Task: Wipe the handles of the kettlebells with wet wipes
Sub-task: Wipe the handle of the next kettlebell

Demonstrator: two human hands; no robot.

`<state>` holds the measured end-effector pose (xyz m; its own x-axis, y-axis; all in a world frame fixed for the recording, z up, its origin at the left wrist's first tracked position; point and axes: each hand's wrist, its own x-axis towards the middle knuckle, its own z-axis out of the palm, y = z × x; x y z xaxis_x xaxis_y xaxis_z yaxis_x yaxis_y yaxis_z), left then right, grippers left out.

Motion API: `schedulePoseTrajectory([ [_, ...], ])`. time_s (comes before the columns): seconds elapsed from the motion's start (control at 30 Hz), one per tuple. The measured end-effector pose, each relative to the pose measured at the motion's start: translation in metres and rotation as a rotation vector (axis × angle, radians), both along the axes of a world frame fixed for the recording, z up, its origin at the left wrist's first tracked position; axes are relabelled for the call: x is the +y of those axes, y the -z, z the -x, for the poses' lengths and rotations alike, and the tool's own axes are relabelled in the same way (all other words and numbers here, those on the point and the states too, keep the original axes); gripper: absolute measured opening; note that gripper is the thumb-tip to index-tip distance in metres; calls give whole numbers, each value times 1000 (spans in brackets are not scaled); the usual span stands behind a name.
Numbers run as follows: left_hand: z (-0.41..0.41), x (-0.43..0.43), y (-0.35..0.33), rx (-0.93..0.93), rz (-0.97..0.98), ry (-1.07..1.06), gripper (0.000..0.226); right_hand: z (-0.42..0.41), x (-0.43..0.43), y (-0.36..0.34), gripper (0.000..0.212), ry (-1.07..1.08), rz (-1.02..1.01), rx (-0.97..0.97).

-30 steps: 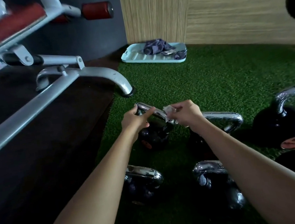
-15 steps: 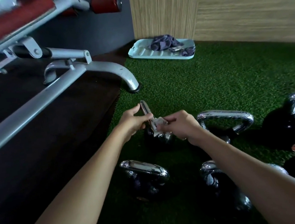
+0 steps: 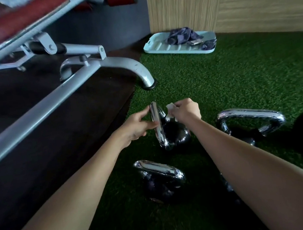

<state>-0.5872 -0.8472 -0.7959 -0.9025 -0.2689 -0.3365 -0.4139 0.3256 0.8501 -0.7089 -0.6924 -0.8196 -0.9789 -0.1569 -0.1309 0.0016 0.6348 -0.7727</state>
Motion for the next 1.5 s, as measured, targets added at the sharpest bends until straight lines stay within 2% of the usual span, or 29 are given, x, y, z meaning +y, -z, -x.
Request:
schedulePoseTrajectory([
  [0.13,2,-6,3,0,-11,26,91,-1,-16,2,21,-42,-13,39],
  [0.3,4,-9,8,32,0,36,90,1,-15,15,17,-55,-158,78],
  [0.53,9,-1,7,52,-17,22,89,5,-18,2,15,-42,12,141],
  [0.67,10,1,4,40,70,53,91,5,-13,6,12,-39,69,121],
  [0.83,12,2,1,32,107,47,90,-5,-5,5,22,-144,232,220],
  [1.03,7,2,1,57,65,56,85,1,-9,-4,20,-126,255,145],
  [1.3,-2,-6,1,58,33,80,81,-29,21,-16,33,-413,75,87],
  [1.5,-1,-14,12,48,19,84,87,-36,16,-10,30,-316,151,68],
])
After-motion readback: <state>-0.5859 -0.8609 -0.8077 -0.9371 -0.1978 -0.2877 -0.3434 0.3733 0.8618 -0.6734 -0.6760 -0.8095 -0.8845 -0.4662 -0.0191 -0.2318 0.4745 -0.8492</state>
